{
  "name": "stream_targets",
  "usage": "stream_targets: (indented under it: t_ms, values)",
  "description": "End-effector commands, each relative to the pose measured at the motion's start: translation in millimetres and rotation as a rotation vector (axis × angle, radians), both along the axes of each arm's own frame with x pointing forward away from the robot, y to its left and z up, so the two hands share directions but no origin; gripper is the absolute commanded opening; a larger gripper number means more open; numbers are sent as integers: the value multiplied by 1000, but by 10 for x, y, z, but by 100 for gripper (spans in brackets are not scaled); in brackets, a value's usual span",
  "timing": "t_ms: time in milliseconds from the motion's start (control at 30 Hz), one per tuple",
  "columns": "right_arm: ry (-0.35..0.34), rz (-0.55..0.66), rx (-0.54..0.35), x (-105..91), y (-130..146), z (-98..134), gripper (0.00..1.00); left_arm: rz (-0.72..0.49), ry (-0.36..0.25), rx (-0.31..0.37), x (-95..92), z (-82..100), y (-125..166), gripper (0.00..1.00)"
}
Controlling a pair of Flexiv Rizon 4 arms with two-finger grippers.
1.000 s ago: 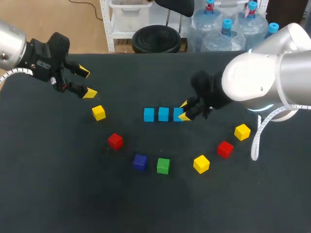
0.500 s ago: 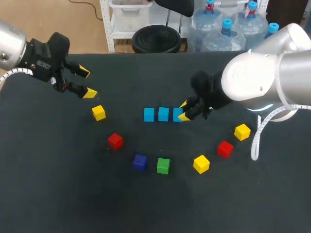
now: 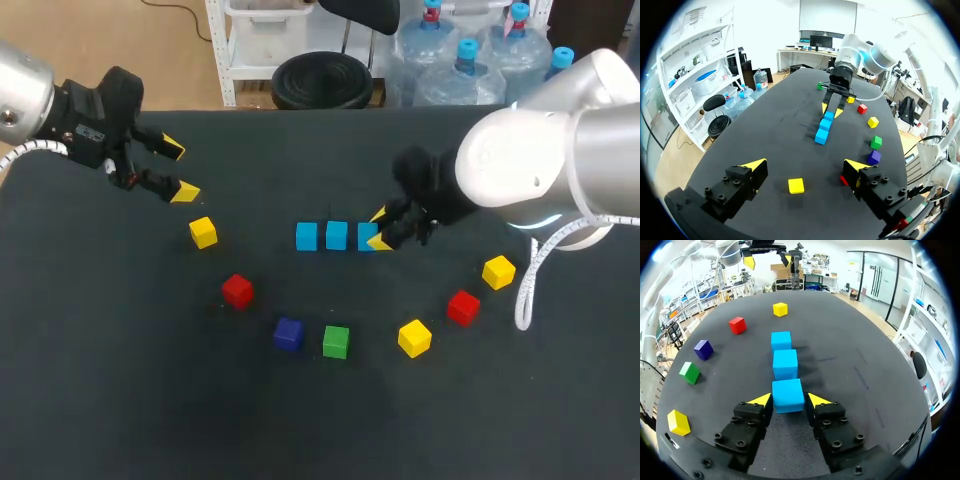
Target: Place the blue cubes, place green cubes on the blue cubes, place the yellow cubes on the green cubes, then place the red cubes on the yellow cubes, and place purple cube on the red cubes.
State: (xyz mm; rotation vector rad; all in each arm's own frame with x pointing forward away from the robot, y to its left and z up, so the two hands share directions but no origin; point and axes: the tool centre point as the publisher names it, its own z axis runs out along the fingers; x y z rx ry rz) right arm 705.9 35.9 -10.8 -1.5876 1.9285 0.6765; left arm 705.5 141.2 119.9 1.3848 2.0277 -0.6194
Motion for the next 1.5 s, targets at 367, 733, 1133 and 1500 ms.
stream_targets:
  t_ms: [367,733,1133,1500]
  values:
    - [1,-2,3,19,-10,3,48,-1,-5,-5,-11,-9,11,100]
    - [-13,-62,3,33,-171,282,100,-1,-5,-5,-11,-9,11,100]
    - [20,-127,49,-26,-608,683,100,-1,-5,-5,-11,-9,11,100]
    - [88,-104,83,-42,-1101,889,100,-1,-5,-5,-11,-9,11,100]
